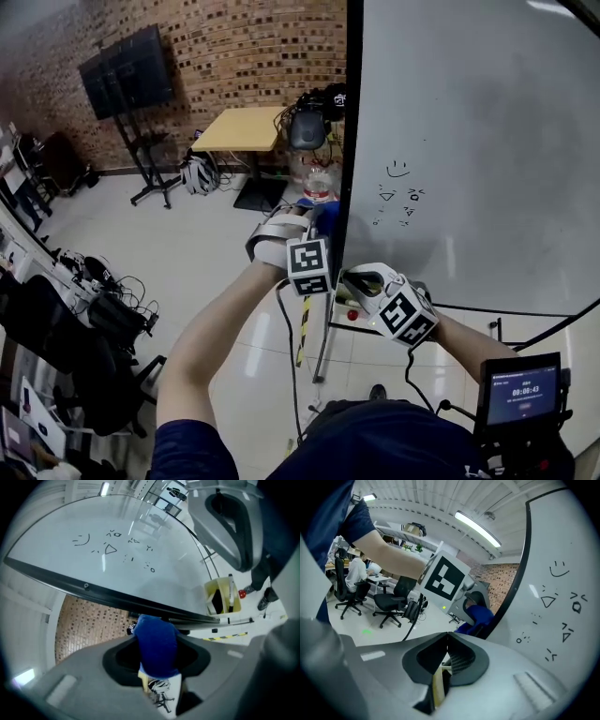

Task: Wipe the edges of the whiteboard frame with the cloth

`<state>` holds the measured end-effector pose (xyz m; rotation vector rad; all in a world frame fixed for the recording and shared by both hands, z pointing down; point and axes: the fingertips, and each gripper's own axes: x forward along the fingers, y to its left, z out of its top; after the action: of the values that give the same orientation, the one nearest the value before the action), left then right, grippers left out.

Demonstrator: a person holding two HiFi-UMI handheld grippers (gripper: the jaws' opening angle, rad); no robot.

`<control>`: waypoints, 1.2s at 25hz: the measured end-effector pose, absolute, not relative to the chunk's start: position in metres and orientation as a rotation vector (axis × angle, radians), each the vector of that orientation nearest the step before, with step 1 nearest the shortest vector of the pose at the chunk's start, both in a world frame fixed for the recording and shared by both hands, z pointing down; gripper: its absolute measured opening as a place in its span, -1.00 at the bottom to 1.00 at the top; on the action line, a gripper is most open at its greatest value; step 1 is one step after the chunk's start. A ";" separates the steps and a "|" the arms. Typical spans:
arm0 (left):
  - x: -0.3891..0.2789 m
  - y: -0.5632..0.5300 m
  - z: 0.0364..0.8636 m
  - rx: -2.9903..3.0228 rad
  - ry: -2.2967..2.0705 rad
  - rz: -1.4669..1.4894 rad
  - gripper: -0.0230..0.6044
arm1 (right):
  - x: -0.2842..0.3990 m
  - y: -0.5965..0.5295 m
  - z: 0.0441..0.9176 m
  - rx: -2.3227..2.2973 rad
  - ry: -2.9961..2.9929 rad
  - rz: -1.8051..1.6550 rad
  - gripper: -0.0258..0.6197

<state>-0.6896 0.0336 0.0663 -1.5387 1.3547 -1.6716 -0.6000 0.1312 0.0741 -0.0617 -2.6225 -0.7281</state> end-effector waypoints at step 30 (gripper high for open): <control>-0.690 0.013 -0.135 -1.437 1.438 -1.552 -0.43 | -0.636 0.139 -0.002 -0.107 -2.458 -0.838 -0.89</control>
<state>-0.6903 0.0132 -0.1348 -1.4371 1.4375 -1.5523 -0.6356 0.1386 -0.0022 -0.1073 -2.4583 -0.8383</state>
